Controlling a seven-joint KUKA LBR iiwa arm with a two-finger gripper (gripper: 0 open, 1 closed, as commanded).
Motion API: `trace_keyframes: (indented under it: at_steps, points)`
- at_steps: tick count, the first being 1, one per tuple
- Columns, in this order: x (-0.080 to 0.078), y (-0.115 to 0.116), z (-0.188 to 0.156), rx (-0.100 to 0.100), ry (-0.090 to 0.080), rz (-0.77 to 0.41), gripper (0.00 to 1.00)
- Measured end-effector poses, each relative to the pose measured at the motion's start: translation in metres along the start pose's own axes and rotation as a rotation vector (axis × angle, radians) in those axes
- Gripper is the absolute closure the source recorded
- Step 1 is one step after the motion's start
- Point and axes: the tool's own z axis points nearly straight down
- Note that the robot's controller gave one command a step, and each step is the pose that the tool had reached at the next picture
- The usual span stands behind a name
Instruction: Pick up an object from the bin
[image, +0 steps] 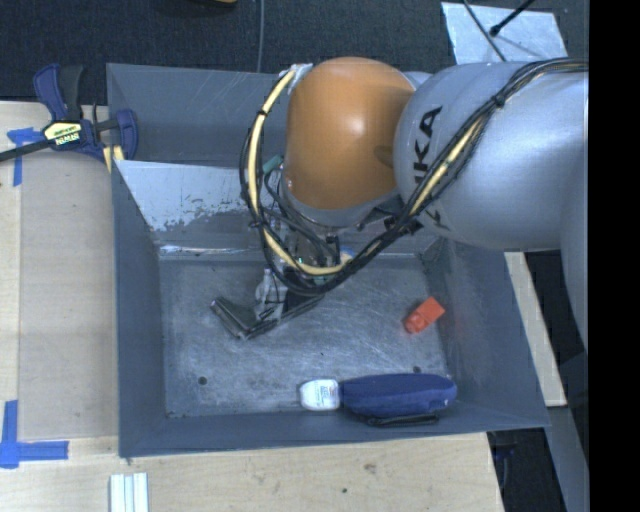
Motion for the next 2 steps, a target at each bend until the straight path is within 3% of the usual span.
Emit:
trace_keyframes:
  at_steps: [1, 2]
  points:
    - [-0.002, -0.026, 0.101, 0.001, -0.001, -0.262, 0.00]
    - [-0.014, -0.039, 0.153, 0.001, -0.003, -0.354, 0.00]
